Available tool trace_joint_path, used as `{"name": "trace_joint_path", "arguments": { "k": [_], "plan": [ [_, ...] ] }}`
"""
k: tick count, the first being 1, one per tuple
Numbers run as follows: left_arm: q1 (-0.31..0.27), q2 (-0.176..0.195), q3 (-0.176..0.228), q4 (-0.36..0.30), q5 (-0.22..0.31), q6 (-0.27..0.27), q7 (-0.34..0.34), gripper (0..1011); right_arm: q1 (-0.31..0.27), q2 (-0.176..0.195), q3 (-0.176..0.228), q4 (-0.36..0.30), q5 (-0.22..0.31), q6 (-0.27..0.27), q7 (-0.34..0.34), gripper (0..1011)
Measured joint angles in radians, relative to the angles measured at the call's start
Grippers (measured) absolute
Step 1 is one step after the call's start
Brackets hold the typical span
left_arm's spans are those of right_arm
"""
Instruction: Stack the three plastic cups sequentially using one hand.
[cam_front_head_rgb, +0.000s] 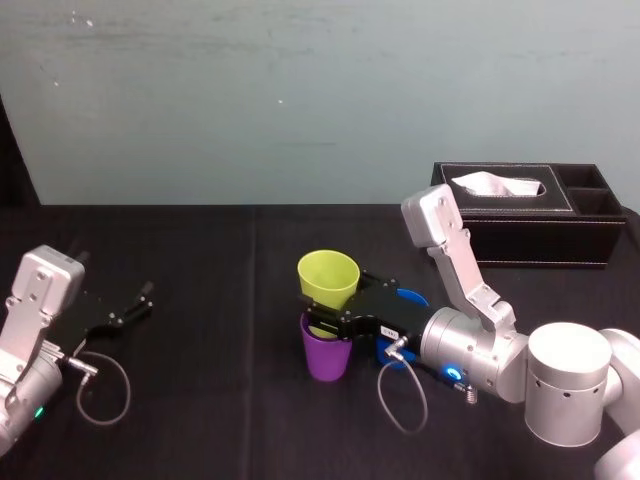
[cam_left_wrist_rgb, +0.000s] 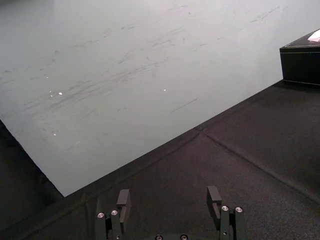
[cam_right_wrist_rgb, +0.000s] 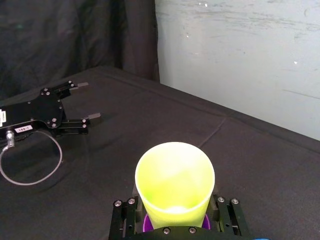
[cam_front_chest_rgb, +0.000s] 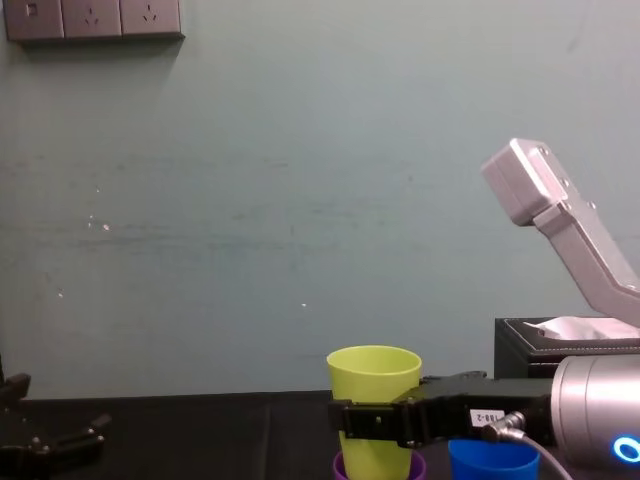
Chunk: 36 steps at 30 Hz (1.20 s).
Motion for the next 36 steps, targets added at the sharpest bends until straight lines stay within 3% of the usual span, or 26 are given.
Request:
{"name": "trace_joint_path", "arguments": {
  "k": [15,27,36],
  "plan": [
    [0.000,0.000,0.000,0.000,0.000,0.000,0.000,1000,0.002,-0.003,-0.004,0.009,-0.009,-0.004,0.000,728],
    [0.000,0.000,0.000,0.000,0.000,0.000,0.000,1000,0.001,-0.002,-0.003,0.007,-0.008,-0.004,0.000,1003],
    [0.000,0.000,0.000,0.000,0.000,0.000,0.000,1000,0.001,-0.001,-0.002,0.006,-0.008,-0.004,0.000,1003]
  ]
}}
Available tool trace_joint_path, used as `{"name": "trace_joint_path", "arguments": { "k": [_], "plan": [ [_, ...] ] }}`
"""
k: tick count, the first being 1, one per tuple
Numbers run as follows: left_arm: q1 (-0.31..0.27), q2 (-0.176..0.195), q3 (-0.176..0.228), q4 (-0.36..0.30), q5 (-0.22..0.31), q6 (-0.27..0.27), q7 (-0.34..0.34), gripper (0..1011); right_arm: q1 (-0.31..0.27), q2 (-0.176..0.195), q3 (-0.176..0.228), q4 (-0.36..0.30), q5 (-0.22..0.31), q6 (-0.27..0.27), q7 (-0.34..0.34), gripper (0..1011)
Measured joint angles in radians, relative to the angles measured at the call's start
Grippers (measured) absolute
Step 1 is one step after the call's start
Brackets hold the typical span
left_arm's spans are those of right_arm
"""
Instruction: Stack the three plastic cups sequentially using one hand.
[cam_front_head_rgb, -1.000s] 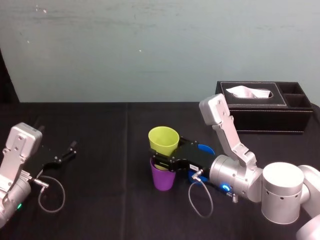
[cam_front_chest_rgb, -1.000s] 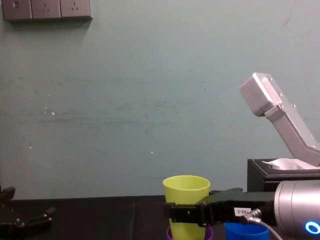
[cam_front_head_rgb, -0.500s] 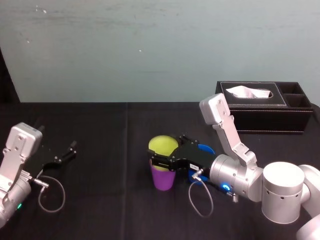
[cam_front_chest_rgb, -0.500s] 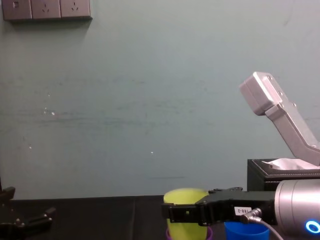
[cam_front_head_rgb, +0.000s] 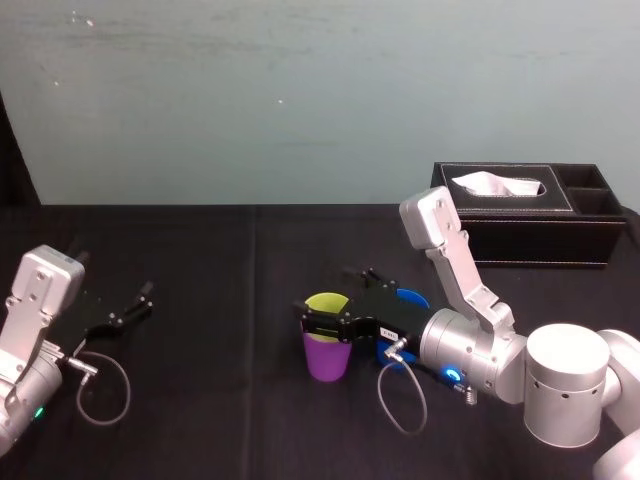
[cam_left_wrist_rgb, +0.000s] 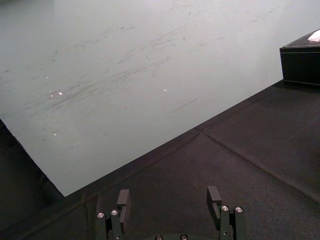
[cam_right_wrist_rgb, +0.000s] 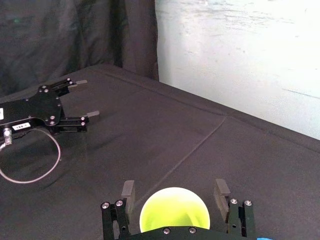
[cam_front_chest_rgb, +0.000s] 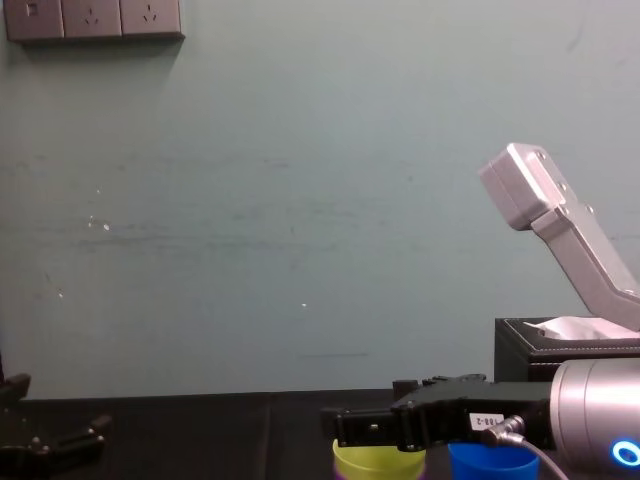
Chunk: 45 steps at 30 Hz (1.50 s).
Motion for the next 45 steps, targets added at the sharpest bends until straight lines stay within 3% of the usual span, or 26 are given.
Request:
{"name": "trace_joint_path", "arguments": {
  "k": [9,19,24,31,37,45],
  "plan": [
    [0.000,0.000,0.000,0.000,0.000,0.000,0.000,1000,-0.010,0.005,0.006,-0.012,0.000,-0.018,0.000,1003],
    [0.000,0.000,0.000,0.000,0.000,0.000,0.000,1000,-0.076,0.053,0.048,-0.120,-0.012,-0.067,-0.021,1003],
    [0.000,0.000,0.000,0.000,0.000,0.000,0.000,1000,-0.146,0.098,0.081,-0.189,-0.023,-0.096,-0.035,1003],
    [0.000,0.000,0.000,0.000,0.000,0.000,0.000,1000,-0.307,0.145,0.159,-0.268,-0.041,-0.140,-0.093,1003],
    [0.000,0.000,0.000,0.000,0.000,0.000,0.000,1000,-0.400,0.143,0.216,-0.270,-0.036,-0.147,-0.127,1003],
    [0.000,0.000,0.000,0.000,0.000,0.000,0.000,1000,-0.435,0.121,0.242,-0.256,-0.047,-0.144,-0.143,1003]
  ]
}}
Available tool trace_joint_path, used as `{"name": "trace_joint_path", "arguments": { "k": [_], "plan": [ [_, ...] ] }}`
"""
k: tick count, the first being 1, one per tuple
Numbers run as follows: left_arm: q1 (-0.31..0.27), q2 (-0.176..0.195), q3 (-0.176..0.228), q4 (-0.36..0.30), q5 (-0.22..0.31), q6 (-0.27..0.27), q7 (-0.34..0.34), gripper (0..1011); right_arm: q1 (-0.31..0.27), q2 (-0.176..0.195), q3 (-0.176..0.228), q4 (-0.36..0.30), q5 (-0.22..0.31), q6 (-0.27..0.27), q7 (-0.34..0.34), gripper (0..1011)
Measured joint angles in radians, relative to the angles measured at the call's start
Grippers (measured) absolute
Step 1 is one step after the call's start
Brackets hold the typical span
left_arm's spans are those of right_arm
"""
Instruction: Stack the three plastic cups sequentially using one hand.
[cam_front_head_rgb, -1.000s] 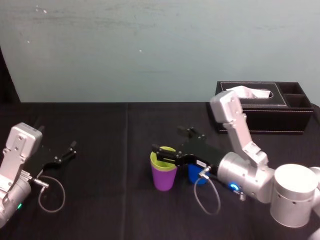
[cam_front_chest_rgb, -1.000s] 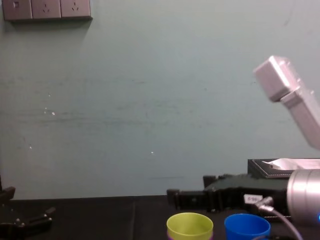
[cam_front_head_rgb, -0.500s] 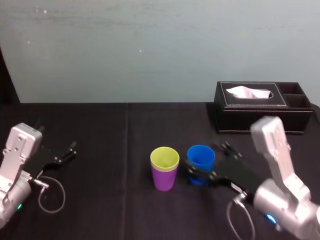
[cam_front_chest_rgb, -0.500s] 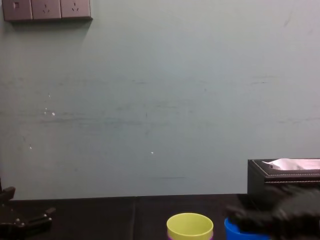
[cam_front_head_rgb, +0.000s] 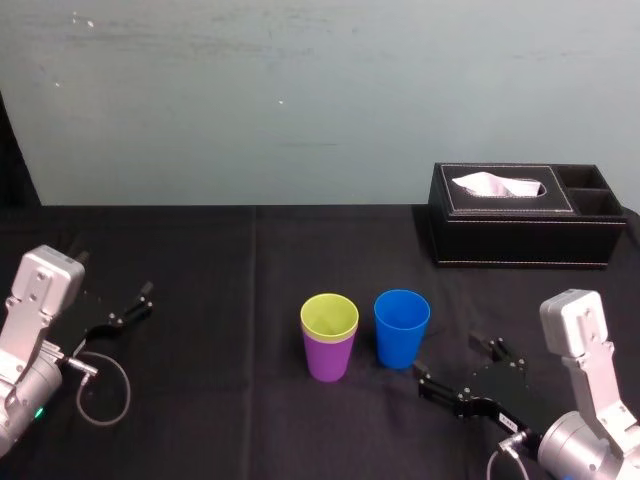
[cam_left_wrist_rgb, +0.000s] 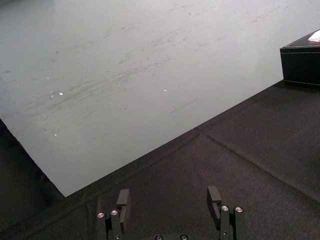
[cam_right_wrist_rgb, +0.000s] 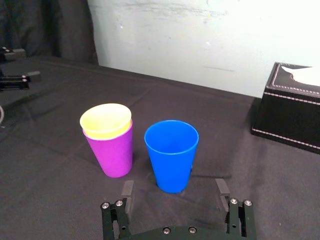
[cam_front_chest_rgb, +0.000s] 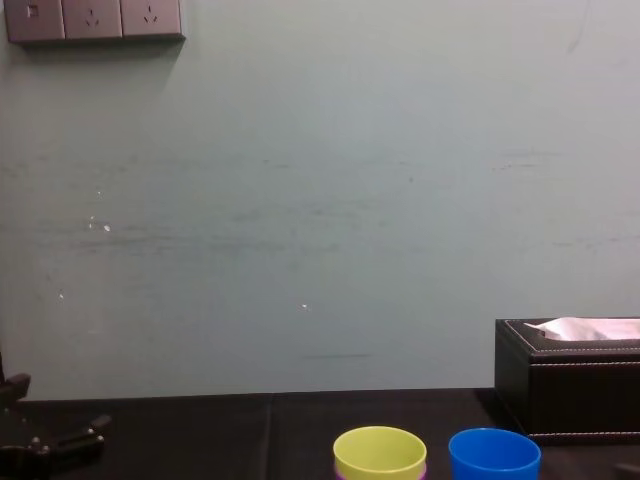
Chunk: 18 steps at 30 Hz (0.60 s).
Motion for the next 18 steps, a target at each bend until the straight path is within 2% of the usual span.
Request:
{"name": "trace_joint_path", "arguments": {
  "k": [8,18],
  "plan": [
    [0.000,0.000,0.000,0.000,0.000,0.000,0.000,1000,0.017,-0.037,-0.003,0.048,-0.029,0.011,-0.005,1002],
    [0.000,0.000,0.000,0.000,0.000,0.000,0.000,1000,0.075,-0.095,-0.018,0.134,-0.078,0.007,-0.008,1003]
  ]
}}
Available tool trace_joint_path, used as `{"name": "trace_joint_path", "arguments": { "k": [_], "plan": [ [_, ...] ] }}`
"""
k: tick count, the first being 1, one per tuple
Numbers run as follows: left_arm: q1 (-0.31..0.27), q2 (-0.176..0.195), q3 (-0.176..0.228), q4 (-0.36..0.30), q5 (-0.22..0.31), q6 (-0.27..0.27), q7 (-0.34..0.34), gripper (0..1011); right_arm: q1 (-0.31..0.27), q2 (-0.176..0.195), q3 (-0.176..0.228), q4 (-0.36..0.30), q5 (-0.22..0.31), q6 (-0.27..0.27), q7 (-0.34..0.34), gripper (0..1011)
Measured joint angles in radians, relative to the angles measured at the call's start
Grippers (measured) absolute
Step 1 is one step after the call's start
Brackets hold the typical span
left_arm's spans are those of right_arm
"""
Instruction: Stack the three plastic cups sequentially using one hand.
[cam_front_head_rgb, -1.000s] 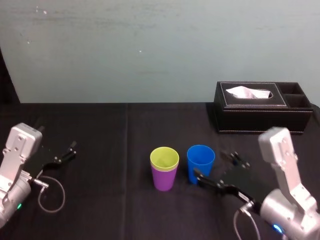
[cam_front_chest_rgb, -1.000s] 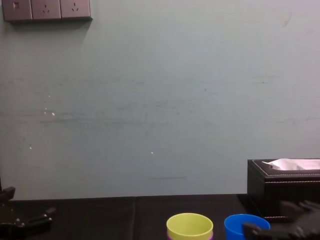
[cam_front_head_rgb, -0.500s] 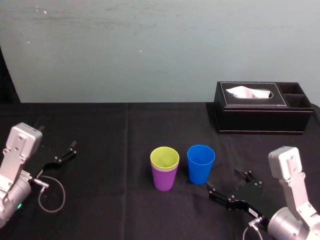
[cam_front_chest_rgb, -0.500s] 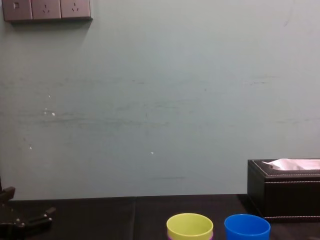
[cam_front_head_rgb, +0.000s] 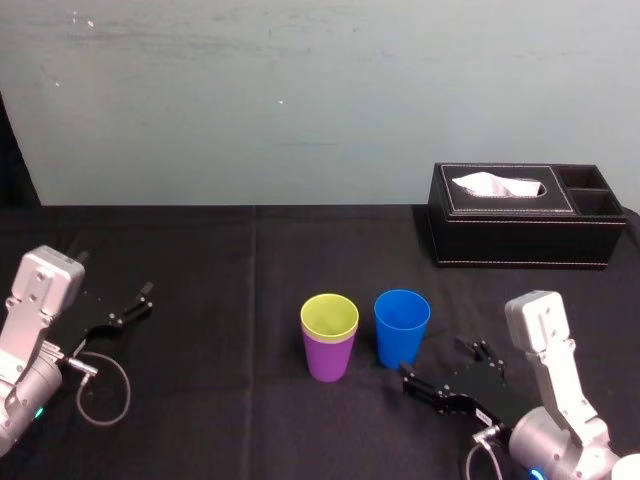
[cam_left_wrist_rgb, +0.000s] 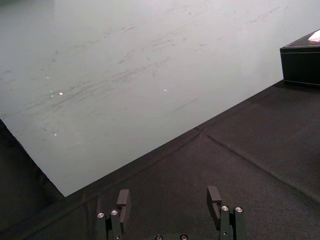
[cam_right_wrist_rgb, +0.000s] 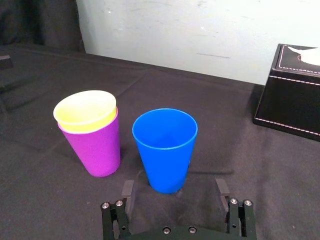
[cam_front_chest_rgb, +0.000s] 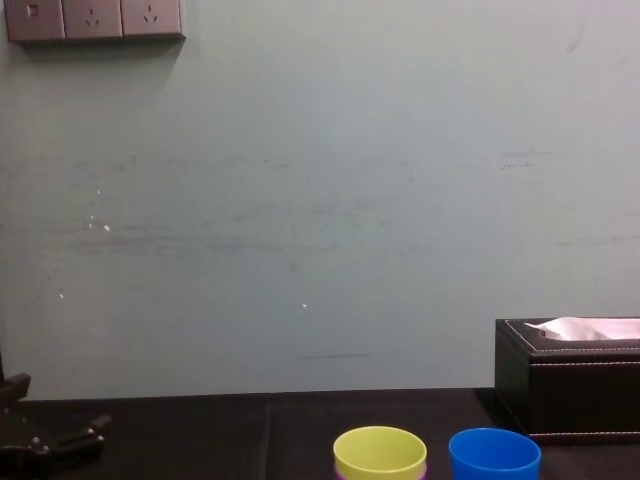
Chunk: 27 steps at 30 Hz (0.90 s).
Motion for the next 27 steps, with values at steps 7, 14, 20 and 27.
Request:
{"name": "trace_joint_path", "arguments": {
  "k": [7,14,20,27],
  "plan": [
    [0.000,0.000,0.000,0.000,0.000,0.000,0.000,1000,0.031,-0.028,-0.005,0.033,-0.029,0.000,0.004,1003],
    [0.000,0.000,0.000,0.000,0.000,0.000,0.000,1000,0.057,-0.048,-0.005,0.067,-0.047,0.002,0.013,1003],
    [0.000,0.000,0.000,0.000,0.000,0.000,0.000,1000,0.079,-0.061,-0.001,0.096,-0.056,0.004,0.024,1003],
    [0.000,0.000,0.000,0.000,0.000,0.000,0.000,1000,0.098,-0.073,0.000,0.115,-0.060,0.002,0.033,1003]
  ]
}}
